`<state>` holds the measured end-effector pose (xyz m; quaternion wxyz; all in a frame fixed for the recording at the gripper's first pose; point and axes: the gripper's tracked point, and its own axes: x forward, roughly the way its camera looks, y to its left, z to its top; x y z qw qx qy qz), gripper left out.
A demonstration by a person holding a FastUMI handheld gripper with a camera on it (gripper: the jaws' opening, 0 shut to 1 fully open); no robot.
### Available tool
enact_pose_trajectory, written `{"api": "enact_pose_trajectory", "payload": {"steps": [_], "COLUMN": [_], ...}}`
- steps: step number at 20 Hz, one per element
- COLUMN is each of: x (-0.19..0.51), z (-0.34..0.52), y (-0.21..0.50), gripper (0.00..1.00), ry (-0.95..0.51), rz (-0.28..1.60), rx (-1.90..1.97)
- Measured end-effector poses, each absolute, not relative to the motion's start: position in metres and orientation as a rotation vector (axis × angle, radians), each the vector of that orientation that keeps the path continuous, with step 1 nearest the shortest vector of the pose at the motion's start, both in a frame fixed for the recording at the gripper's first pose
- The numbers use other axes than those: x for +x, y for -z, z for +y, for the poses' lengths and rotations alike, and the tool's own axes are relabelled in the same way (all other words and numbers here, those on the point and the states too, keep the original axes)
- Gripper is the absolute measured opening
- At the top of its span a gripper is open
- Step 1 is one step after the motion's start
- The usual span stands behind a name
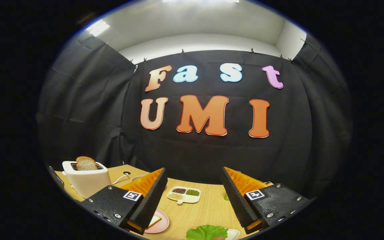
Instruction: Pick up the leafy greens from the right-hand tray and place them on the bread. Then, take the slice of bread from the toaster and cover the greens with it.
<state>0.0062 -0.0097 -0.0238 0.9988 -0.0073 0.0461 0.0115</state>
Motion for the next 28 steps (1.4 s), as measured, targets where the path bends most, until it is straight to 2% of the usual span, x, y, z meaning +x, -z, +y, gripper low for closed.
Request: {"api": "enact_pose_trajectory", "payload": {"steps": [7,28], "x": [0.004,-0.035], "z": [-0.025,-0.051], "y": [0.063,0.221], "gripper": [0.97,0.98], "ry": [-0.014,-0.05], "rz": [0.24,0.876], "rx": [0.009,0.096]}}
